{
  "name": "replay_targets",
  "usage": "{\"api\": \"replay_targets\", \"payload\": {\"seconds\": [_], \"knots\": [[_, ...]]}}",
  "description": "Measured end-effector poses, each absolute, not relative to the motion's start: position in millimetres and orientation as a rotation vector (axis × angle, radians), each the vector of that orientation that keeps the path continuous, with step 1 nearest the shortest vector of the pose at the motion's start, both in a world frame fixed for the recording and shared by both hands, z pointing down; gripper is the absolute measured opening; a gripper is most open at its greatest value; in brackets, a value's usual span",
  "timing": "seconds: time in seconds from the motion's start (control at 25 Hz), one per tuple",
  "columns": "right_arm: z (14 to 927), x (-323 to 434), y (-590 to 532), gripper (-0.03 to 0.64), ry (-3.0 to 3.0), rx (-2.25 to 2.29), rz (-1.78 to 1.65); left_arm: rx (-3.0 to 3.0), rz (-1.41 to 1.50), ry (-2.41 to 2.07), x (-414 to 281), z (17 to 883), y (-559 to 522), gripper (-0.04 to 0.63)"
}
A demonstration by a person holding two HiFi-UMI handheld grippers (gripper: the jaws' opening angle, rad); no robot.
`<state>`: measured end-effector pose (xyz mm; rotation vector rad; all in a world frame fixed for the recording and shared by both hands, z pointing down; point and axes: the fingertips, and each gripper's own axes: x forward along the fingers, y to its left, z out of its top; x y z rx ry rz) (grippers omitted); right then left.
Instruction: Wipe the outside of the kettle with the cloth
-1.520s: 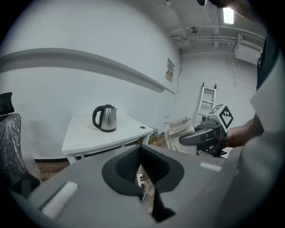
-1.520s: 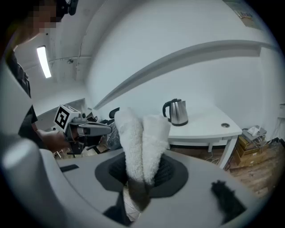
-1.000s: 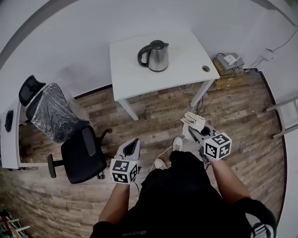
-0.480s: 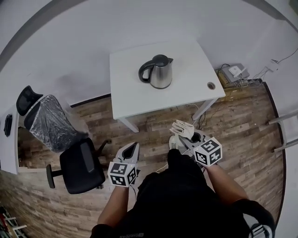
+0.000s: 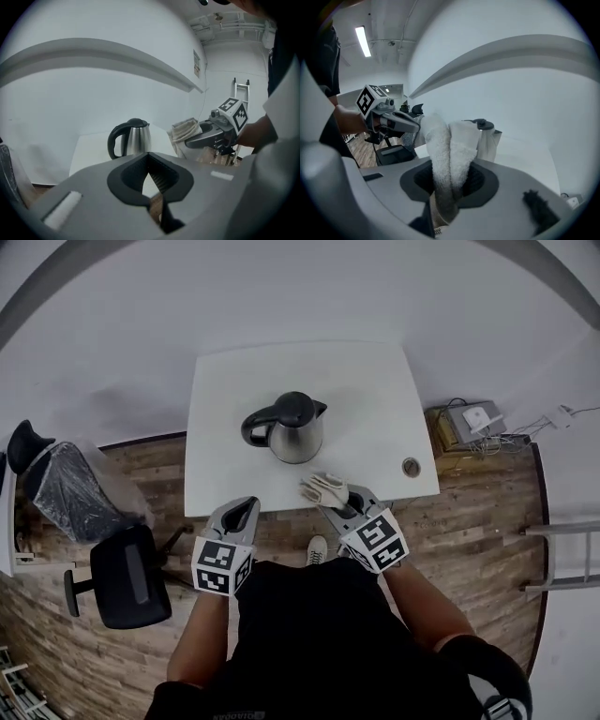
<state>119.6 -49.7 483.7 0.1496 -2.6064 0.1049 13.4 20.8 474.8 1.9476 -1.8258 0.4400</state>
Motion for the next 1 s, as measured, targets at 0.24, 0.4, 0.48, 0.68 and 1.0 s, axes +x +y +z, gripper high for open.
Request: {"api": "replay_targets", "payload": {"seconds": [0.24, 0.4, 0.48, 0.68, 1.0], "knots": [[473, 94, -67, 0.094, -2.591, 0.157, -0.119, 1.909, 0.465, -1.804, -12, 492, 3, 0.008], [464, 65, -75, 0.094, -2.452, 0.237, -0.472, 1.975, 0.449, -1.704, -25, 500, -12, 0.008], [463, 44, -77, 0.094, -2.336, 0.288, -0.651, 2.044, 0.46, -1.647, -35, 497, -20, 0.008], [465, -1, -88, 0.1, -2.139, 0.427, -0.753, 2.134, 0.443, -1.531, -72, 505, -10, 0.008], [488, -9, -98, 0.1, -2.024, 0.563, -0.553, 2.268, 0.507, -1.283, -89, 534, 10, 0.008]]}}
